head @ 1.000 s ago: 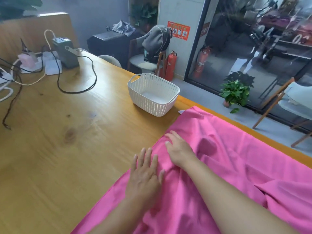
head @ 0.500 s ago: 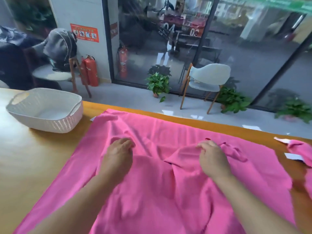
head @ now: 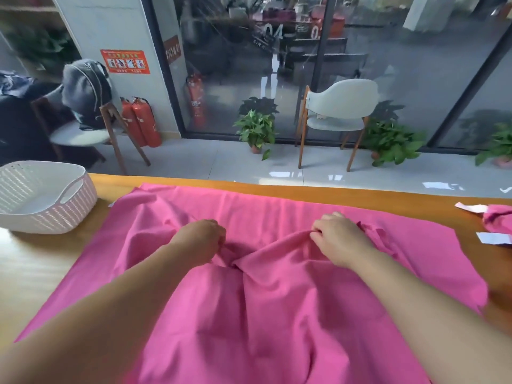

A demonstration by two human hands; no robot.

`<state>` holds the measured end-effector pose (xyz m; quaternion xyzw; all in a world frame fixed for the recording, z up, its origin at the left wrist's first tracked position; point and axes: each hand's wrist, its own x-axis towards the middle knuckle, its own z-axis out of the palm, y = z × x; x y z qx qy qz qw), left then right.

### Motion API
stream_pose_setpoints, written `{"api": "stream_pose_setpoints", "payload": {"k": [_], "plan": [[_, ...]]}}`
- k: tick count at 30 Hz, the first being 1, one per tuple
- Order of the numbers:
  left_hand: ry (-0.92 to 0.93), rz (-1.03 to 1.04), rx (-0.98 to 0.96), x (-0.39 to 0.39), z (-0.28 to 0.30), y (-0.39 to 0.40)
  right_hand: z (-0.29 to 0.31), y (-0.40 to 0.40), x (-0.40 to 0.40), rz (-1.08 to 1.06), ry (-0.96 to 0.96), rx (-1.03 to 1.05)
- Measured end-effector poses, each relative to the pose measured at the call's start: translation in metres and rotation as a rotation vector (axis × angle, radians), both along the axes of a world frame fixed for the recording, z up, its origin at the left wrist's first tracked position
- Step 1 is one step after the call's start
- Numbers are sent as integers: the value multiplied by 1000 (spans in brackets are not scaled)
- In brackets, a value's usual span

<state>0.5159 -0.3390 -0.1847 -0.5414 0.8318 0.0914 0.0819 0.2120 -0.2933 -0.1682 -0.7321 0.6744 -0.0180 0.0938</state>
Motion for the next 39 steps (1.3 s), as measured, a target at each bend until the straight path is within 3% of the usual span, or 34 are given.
{"api": "stream_pose_setpoints", "payload": {"k": [3,6,9,11,14,17,19,22,26,33,39], "plan": [[-11,77,-23,2,10,-8,22,6,-28,-128,-92,-154],[132,245,-207,1,25,-19,46,11,-60,-343,51,-262],[322,467,-372,-7,37,-29,57,10,-75,-598,222,5],[418,479,-388,-17,36,-37,59,8,-73,-685,291,171],[516,410,-327,-35,28,-47,58,-5,-61,-554,281,190],[589,365,-305,-49,17,-55,50,-30,-31,-289,-160,46],[620,322,-249,-52,8,-58,36,-45,-6,-167,-256,63],[564,238,-185,-45,-7,-60,5,-64,10,-134,-162,144],[472,422,-350,1,-18,-72,-12,-75,8,-174,-124,177],[384,555,-330,53,-28,-92,-10,-81,10,-224,-332,105],[173,404,-234,101,-27,-123,13,-86,8,-296,-610,282]]}}
